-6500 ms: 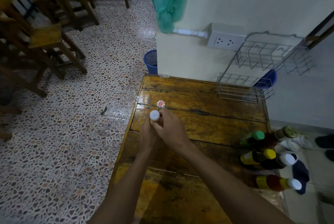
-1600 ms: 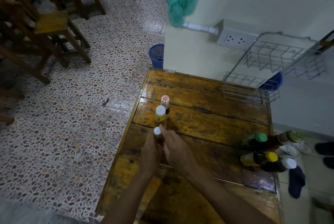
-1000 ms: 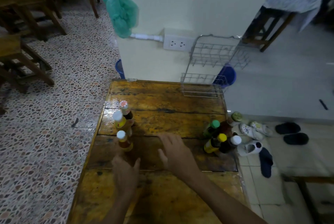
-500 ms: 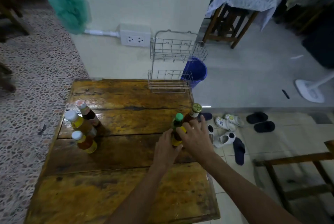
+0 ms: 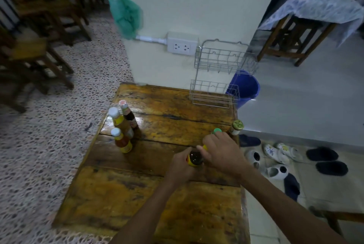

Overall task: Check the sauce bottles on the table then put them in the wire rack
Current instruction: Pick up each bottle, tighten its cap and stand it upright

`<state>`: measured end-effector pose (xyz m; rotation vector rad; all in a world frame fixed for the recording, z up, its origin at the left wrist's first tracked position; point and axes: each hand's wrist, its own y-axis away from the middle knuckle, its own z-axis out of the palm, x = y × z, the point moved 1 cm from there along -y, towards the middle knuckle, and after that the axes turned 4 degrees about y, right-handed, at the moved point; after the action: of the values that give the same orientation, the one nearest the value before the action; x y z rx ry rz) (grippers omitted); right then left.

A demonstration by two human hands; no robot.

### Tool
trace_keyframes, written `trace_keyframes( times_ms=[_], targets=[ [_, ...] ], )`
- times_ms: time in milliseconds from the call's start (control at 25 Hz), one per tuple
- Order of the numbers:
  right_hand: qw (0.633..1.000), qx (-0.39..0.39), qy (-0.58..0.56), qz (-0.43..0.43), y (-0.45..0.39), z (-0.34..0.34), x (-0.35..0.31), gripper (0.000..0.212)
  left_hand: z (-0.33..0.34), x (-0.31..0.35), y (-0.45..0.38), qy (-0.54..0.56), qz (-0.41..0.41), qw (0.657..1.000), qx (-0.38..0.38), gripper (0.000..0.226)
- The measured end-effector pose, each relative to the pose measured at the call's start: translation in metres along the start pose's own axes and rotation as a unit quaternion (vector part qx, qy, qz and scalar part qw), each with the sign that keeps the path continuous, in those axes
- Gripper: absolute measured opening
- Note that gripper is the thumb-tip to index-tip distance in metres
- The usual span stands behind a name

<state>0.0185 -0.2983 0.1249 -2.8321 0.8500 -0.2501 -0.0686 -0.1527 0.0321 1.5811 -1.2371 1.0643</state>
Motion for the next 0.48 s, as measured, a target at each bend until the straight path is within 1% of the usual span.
trace_keyframes(
  times_ms=[80, 160, 200, 280, 320, 360, 400, 440, 480],
  targets=[
    [1.000, -0.011, -0.029, 0.003, -0.017, 0.008, -0.003, 0.038, -0.017, 0.000, 0.008, -0.018, -0.027, 0.999, 0.003, 0.031],
    [0.997, -0.056, -0.041, 0.030, -0.031, 0.012, -0.009, 0.038, -0.031, -0.001, 0.017, -0.086, -0.047, 0.995, 0.027, 0.031],
    [0.995, -0.084, -0.030, 0.035, -0.035, 0.011, -0.017, 0.032, -0.037, -0.003, 0.021, -0.134, -0.056, 0.988, 0.046, 0.035],
    [0.987, -0.153, -0.011, 0.044, -0.043, 0.011, -0.036, 0.014, -0.048, -0.010, 0.030, -0.235, -0.072, 0.966, 0.085, 0.039],
    [0.979, -0.194, -0.012, 0.064, -0.047, 0.015, -0.044, 0.017, -0.052, -0.014, 0.034, -0.253, -0.075, 0.959, 0.102, 0.035],
    [0.973, -0.217, -0.019, 0.081, -0.053, 0.013, -0.054, 0.024, -0.058, -0.017, 0.037, -0.253, -0.078, 0.958, 0.112, 0.030],
    [0.974, -0.206, -0.021, 0.089, -0.059, 0.010, -0.061, 0.032, -0.066, -0.018, 0.040, -0.228, -0.083, 0.964, 0.111, 0.026],
    [0.984, -0.167, -0.013, 0.065, -0.065, 0.009, -0.067, 0.041, -0.075, -0.019, 0.040, -0.181, -0.086, 0.975, 0.100, 0.021],
    [0.993, -0.112, -0.017, 0.021, -0.071, 0.009, -0.073, 0.048, -0.085, -0.017, 0.041, -0.122, -0.086, 0.986, 0.070, 0.020]
  ],
)
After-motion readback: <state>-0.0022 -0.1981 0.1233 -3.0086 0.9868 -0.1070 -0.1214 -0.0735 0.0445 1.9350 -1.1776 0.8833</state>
